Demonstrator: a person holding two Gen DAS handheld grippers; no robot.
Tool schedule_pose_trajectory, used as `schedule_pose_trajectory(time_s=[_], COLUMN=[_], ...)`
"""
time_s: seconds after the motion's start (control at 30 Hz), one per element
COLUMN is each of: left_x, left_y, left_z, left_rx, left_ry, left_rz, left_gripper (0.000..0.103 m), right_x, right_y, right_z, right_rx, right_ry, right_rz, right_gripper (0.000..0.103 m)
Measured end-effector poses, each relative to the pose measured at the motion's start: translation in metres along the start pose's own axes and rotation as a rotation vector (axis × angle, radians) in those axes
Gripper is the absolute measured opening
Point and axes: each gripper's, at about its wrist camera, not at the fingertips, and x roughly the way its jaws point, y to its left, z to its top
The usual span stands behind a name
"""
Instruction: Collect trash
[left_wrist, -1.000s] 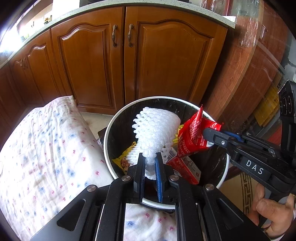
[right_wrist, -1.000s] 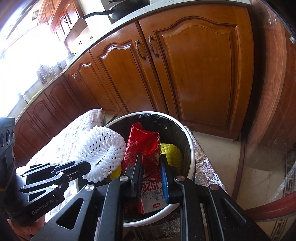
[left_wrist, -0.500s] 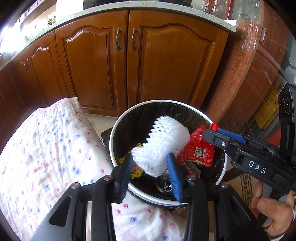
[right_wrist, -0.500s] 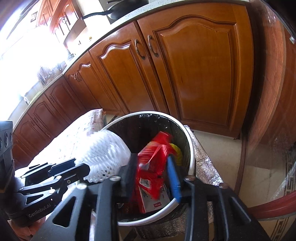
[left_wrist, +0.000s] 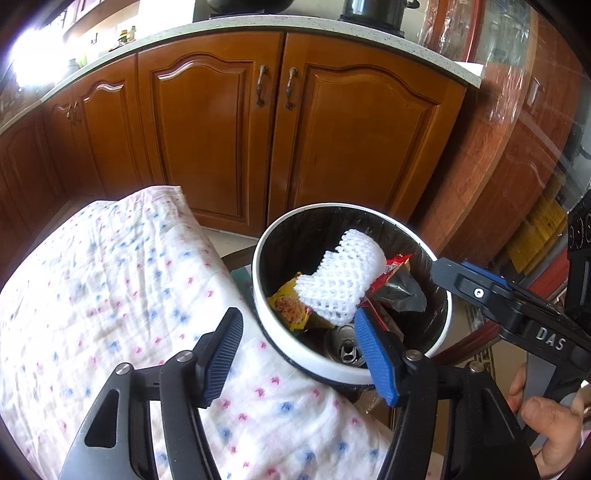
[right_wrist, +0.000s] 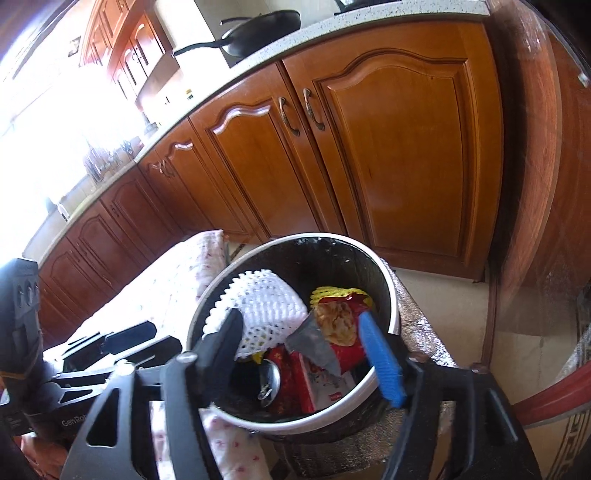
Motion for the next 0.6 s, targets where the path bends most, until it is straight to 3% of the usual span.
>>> schedule_pose_trajectory(time_s=[0.37,0.6], left_x=[-0.031,-0.067], left_y=[0.021,0.026], left_z=[-0.036,-0.067], left_rx=[-0.061,-0.096], left_ry=[-0.002,-0.053], left_rz=[-0.011,-0.003], left_gripper=[0.068,0.075], right_x=[-0.028,-0.05], right_y=[0.011,0.024], right_z=[-0.027,-0.053], right_rx=[0.057,0.075], right_ry=[-0.074,-0.135], right_rz=[0.044,0.053], right_gripper=[0.088,0.097])
